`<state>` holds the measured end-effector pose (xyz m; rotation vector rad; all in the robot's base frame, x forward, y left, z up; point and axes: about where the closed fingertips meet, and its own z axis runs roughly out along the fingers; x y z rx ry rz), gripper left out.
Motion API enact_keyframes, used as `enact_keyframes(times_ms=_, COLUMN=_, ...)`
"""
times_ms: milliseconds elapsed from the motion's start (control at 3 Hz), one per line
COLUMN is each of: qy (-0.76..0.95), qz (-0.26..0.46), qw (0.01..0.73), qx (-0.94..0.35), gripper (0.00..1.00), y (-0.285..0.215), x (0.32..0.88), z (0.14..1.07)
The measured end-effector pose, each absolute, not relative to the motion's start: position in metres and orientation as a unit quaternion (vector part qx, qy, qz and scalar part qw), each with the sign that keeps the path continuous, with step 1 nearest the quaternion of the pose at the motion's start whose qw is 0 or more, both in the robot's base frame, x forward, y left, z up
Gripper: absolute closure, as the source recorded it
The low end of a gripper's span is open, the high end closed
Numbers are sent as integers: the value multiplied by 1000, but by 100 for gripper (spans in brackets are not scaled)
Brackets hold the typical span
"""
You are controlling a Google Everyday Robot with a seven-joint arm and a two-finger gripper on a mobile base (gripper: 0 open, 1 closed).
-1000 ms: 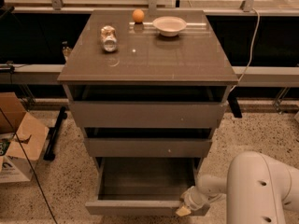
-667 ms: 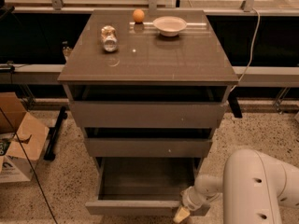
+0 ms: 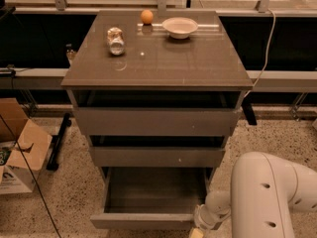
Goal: Open bottom drawer
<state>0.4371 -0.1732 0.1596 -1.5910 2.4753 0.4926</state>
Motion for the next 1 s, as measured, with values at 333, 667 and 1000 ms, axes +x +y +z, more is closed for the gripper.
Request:
enact_keyframes(times_ms=333, qy=829, qz=175, qw=71, qx=-526, gripper=18, y=-175, x=417, z=157)
enact_keyframes(times_ms=667, qy=829, qz=175, qw=71, qx=-526, gripper=42, y=-175, x=417, z=162)
enact_keyframes(times_ms=1000, qy=829, qz=175, qw=71, qx=-526, gripper=39, y=-175, x=417, z=162)
